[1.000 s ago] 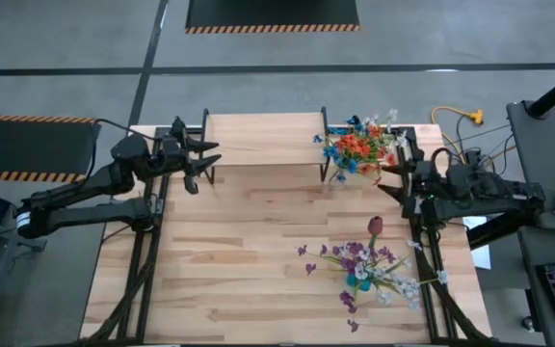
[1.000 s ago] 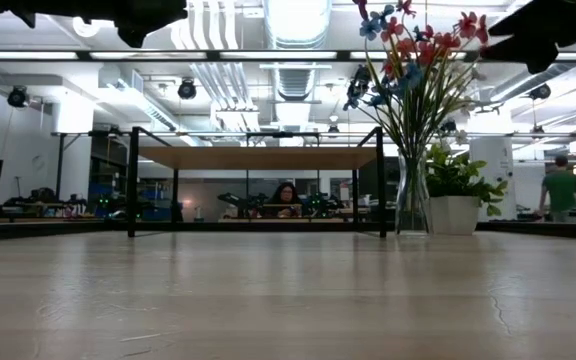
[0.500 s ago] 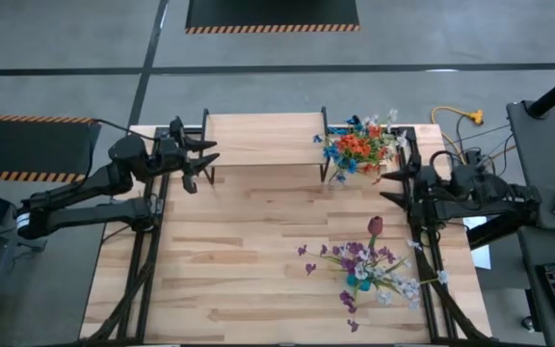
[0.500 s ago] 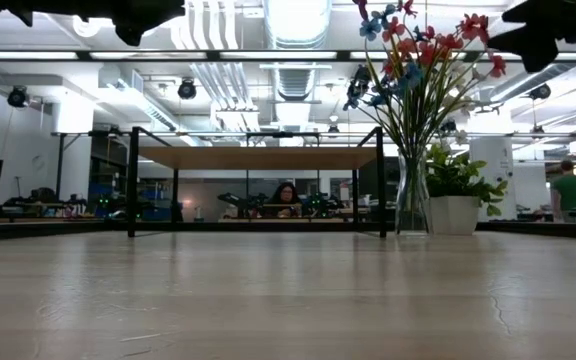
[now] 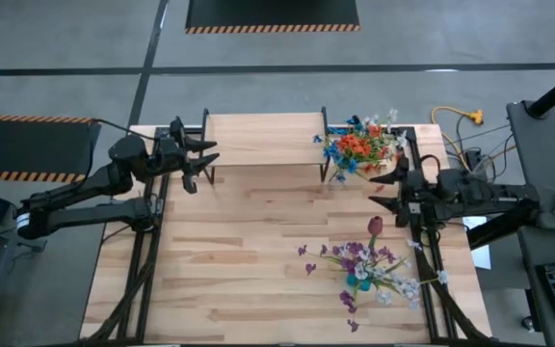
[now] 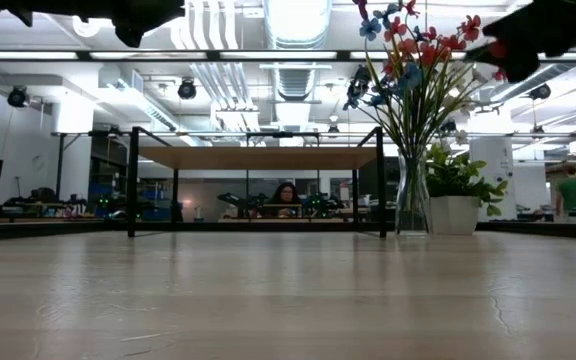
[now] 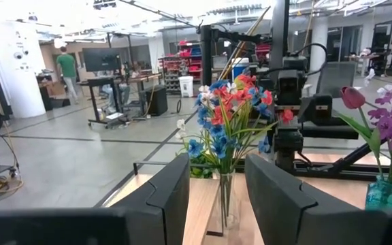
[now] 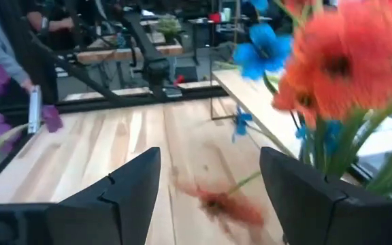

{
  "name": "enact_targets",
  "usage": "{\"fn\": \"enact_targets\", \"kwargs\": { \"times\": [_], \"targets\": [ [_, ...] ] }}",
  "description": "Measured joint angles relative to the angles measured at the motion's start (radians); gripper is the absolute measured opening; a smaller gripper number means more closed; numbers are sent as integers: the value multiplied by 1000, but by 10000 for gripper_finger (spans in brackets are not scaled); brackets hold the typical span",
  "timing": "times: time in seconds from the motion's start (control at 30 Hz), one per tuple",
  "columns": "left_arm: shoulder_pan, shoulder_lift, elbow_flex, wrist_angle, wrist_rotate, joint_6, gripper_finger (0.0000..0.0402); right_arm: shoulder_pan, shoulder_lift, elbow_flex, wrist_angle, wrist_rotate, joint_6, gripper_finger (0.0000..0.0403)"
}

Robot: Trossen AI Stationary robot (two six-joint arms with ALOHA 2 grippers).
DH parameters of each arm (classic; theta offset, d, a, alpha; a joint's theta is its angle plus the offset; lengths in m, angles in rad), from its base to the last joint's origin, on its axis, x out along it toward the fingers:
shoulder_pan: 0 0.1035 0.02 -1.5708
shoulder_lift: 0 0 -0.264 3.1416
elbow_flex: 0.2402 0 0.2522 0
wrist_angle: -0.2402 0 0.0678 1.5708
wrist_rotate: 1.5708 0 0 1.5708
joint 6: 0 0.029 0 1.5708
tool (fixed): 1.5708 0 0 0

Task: Pick and place flowers into a vace then onto a shelf
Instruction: Put the transparent flower vase on the shelf

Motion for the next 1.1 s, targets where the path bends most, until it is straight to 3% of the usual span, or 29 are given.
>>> {"fn": "enact_targets", "kwargs": {
  "times": [0.23,0.43,0.77,0.97,1.1],
  "targets": [
    [0,-12,0,-22,0,0,127,0,36,-68,20,39,85,242],
    [0,-17,0,-53,0,0,127,0,128,-146,31,203,186,242],
    [0,-23,0,-50,0,0,127,-3,242,-287,303,263,195,245],
    [0,-21,0,-50,0,7,127,-3,290,-316,356,359,235,292],
    [0,-22,0,-50,0,8,127,-3,340,-315,458,365,160,327]
  ]
}}
